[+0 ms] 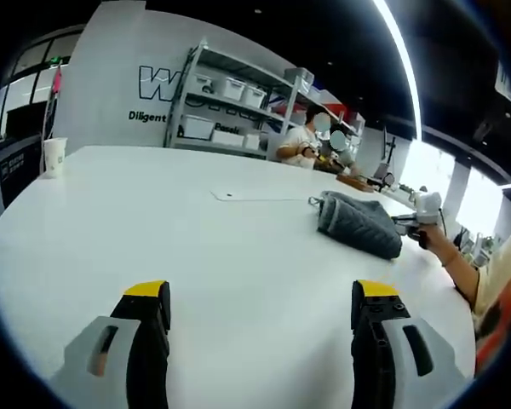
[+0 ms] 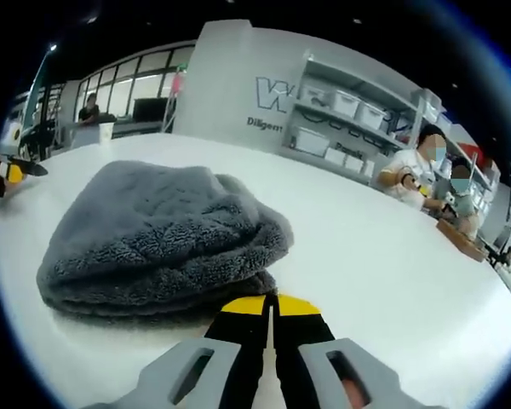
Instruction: Open the folded towel by lifting each exposed corner and separating the folded layers until the towel lies flat within the target outline without major curled edges
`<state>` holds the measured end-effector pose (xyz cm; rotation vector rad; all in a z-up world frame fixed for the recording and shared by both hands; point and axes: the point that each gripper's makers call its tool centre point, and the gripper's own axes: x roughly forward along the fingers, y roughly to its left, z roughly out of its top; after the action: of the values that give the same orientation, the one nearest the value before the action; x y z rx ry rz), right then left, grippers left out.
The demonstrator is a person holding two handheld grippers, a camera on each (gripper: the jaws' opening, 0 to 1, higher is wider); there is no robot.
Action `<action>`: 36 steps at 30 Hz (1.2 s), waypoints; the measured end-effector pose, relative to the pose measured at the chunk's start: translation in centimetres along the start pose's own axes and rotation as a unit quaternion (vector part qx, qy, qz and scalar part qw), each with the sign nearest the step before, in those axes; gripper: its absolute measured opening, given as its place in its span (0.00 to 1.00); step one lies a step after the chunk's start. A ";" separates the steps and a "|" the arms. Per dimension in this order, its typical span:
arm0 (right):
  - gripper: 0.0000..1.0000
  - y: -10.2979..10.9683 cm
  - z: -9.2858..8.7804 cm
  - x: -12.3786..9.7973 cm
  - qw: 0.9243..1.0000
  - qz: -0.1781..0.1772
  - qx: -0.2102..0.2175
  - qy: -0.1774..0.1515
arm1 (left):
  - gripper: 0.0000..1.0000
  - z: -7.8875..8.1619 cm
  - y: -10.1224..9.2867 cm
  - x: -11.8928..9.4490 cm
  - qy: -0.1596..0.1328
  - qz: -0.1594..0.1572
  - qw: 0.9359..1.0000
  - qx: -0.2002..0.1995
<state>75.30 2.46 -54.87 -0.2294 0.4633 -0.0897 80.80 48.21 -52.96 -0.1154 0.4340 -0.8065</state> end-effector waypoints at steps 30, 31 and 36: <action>0.87 -4.7 -0.6 -2.1 1.000 0.002 0.023 0.001 | 0.86 -0.7 -0.4 0.6 0.013 -0.005 1.000 0.003; 0.93 -4.6 -0.6 -2.2 1.000 0.007 0.023 0.001 | 0.86 -0.6 -0.5 0.7 0.012 -0.006 1.000 0.002; 0.99 -4.1 0.1 -2.6 1.000 0.015 0.001 -0.009 | 0.86 -0.5 -1.5 1.0 0.010 -0.018 1.000 0.001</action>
<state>72.89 -1.14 -52.65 -0.2214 0.4485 -0.0586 80.19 46.55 -53.35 -0.1131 0.4503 -0.8432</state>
